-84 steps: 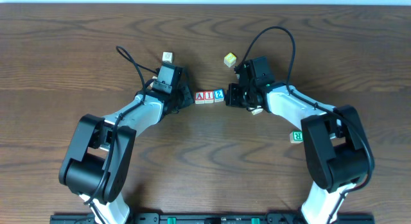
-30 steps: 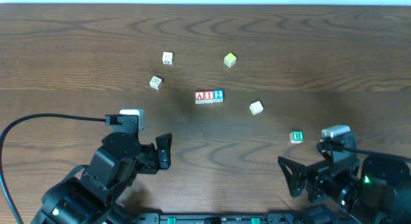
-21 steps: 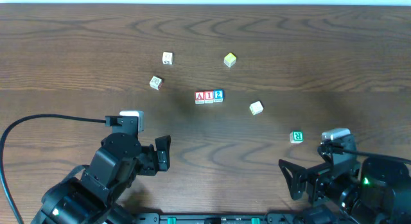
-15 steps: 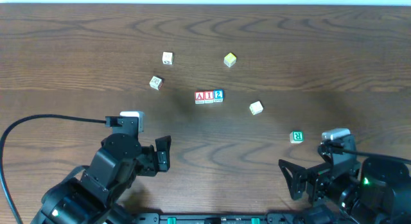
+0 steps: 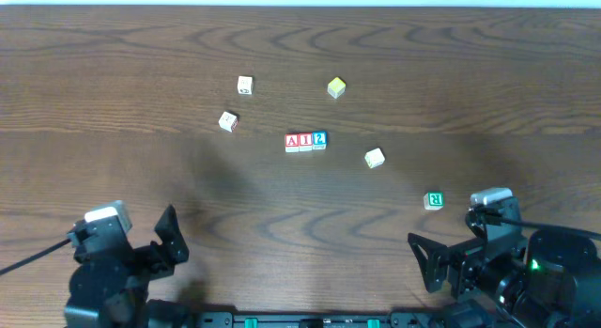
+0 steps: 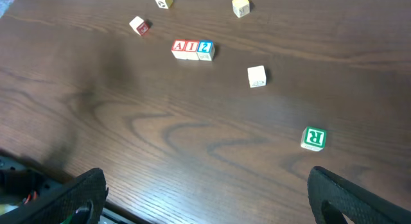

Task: Spell out Ai2

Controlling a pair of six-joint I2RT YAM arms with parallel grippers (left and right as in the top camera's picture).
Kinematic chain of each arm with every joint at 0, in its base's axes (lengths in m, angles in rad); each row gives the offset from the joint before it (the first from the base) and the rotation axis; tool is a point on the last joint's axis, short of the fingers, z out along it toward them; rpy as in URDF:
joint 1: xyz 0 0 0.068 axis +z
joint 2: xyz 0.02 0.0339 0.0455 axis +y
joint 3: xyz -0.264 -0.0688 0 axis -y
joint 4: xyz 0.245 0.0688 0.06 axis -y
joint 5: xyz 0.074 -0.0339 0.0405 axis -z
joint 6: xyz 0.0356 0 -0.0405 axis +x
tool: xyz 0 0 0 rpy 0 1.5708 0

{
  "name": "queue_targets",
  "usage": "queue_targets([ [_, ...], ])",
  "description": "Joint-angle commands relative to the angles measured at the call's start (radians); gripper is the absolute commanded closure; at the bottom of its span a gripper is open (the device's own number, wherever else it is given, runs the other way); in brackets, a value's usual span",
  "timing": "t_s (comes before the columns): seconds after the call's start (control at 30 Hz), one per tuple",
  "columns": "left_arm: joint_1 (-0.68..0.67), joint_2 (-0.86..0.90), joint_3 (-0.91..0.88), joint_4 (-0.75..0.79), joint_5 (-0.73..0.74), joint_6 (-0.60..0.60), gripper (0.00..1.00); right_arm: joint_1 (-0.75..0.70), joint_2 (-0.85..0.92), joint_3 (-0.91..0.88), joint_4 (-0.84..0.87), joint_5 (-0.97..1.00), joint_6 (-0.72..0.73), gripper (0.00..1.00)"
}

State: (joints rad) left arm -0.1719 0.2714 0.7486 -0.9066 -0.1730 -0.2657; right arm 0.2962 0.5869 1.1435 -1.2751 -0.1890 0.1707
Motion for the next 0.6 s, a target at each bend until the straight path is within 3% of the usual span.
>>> queue_targets([
  [0.0, 0.052, -0.082, -0.158, 0.059, -0.016, 0.109, 0.05, 0.006, 0.0, -0.001, -0.001, 0.002, -0.011, 0.01],
  [0.3, 0.108, -0.231, -0.472, 0.183, 0.067, 0.109, 0.05, 0.006, 0.0, -0.001, -0.001, 0.002, -0.011, 0.01],
  [0.57, 0.107, -0.268, -0.529, 0.185, 0.069, 0.109, 0.05, 0.006, 0.0, -0.001, -0.001, 0.002, -0.011, 0.01],
])
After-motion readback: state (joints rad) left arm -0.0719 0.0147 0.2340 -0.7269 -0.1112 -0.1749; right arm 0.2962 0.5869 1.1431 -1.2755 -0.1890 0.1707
